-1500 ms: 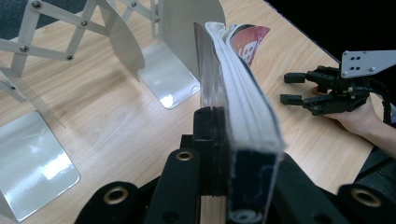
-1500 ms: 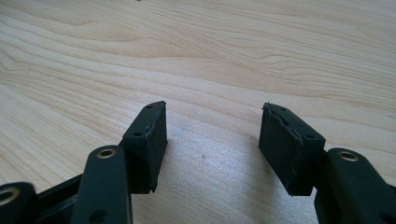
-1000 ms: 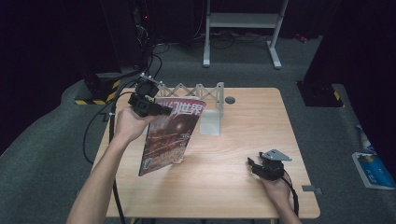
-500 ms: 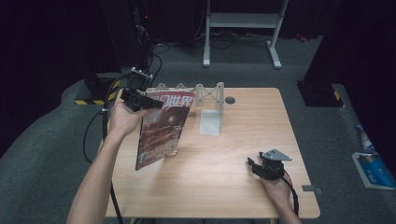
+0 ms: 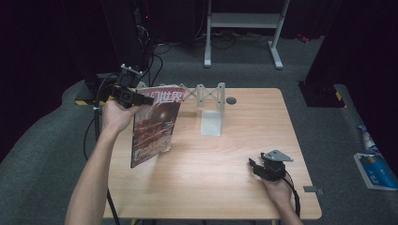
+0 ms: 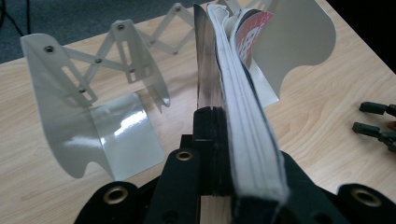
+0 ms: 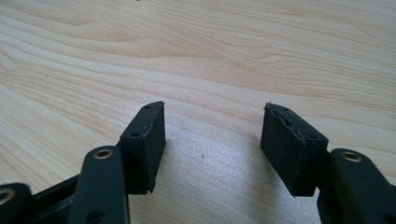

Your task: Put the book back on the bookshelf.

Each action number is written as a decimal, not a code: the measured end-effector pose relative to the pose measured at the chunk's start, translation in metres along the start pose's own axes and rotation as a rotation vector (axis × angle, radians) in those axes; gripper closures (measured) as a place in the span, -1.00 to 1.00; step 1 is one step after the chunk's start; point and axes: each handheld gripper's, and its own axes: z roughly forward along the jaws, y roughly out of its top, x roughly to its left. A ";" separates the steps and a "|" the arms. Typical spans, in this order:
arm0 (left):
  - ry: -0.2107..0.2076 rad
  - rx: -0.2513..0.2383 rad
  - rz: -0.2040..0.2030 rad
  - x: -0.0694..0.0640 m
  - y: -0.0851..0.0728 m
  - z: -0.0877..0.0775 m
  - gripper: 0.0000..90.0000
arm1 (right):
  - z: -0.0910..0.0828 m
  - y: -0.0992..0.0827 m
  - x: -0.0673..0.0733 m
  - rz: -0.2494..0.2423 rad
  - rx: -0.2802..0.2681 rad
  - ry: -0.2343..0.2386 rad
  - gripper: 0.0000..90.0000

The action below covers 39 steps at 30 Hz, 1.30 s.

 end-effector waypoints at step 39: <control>0.166 -0.119 -0.100 0.036 -0.001 -0.014 0.86 | 0.000 0.000 0.000 0.001 0.001 0.000 -0.11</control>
